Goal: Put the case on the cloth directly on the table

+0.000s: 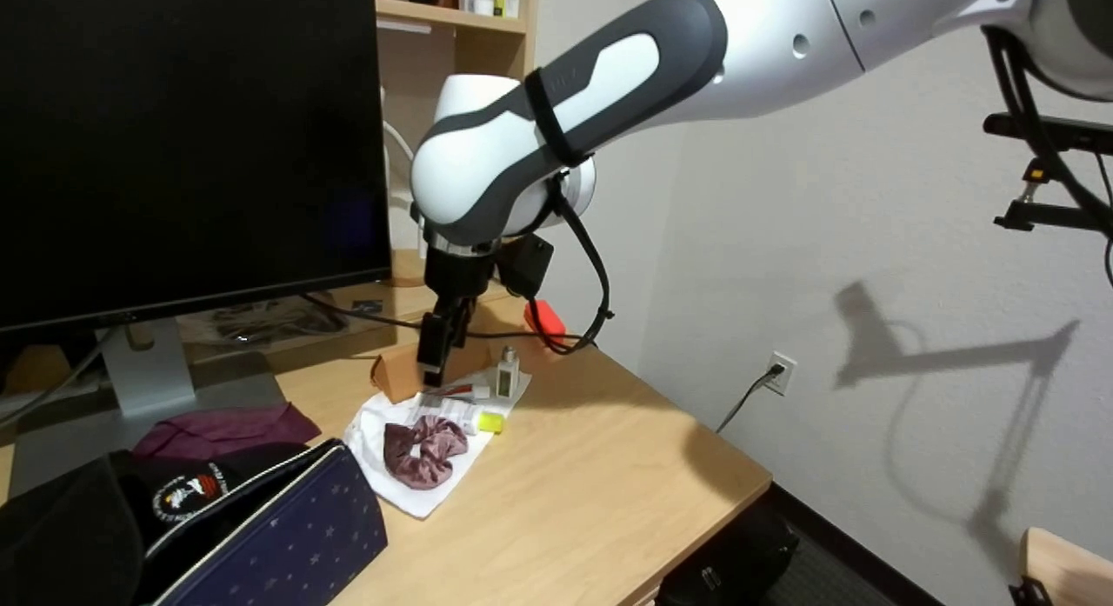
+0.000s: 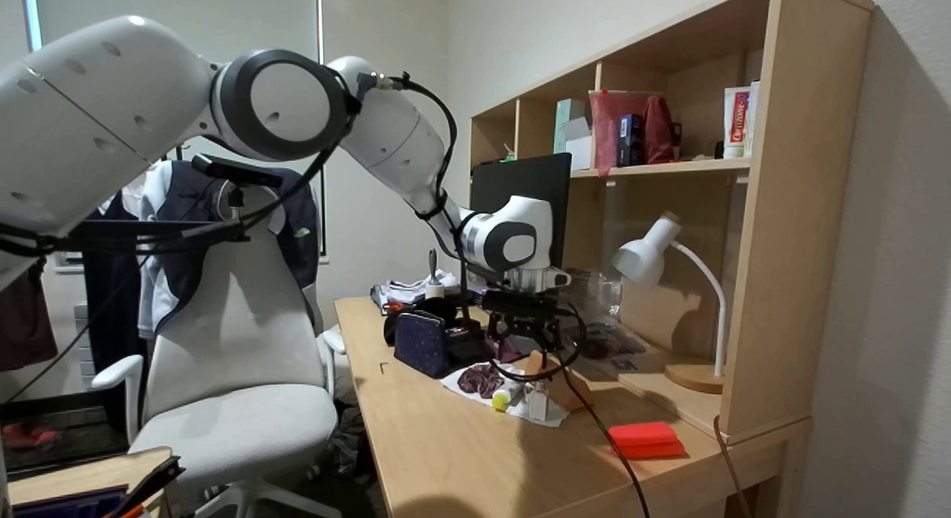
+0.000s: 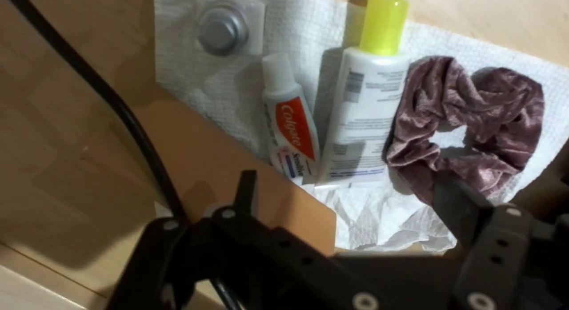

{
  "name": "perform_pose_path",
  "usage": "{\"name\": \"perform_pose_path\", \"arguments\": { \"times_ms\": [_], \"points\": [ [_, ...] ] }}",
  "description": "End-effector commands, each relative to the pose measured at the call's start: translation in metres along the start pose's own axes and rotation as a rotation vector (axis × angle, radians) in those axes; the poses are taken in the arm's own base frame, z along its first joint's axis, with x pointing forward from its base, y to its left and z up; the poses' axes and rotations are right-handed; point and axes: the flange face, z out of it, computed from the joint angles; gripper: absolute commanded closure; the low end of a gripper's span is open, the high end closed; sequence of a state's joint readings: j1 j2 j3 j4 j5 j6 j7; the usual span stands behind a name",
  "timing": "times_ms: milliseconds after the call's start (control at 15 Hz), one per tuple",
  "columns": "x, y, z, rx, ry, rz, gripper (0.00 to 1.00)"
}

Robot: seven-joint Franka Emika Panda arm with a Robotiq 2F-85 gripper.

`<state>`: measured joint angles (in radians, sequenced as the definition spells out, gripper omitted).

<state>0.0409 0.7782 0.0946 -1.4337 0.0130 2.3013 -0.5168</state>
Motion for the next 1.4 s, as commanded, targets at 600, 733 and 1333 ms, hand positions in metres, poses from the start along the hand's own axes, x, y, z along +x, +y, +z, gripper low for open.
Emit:
{"name": "perform_pose_path", "arguments": {
  "times_ms": [600,733,1333],
  "points": [
    [0.021,0.010,0.011,-0.072,0.151,0.027,0.00],
    [0.025,0.005,0.005,-0.068,0.174,0.018,0.00],
    [0.041,0.012,0.006,-0.090,0.153,-0.029,0.00]
  ]
}}
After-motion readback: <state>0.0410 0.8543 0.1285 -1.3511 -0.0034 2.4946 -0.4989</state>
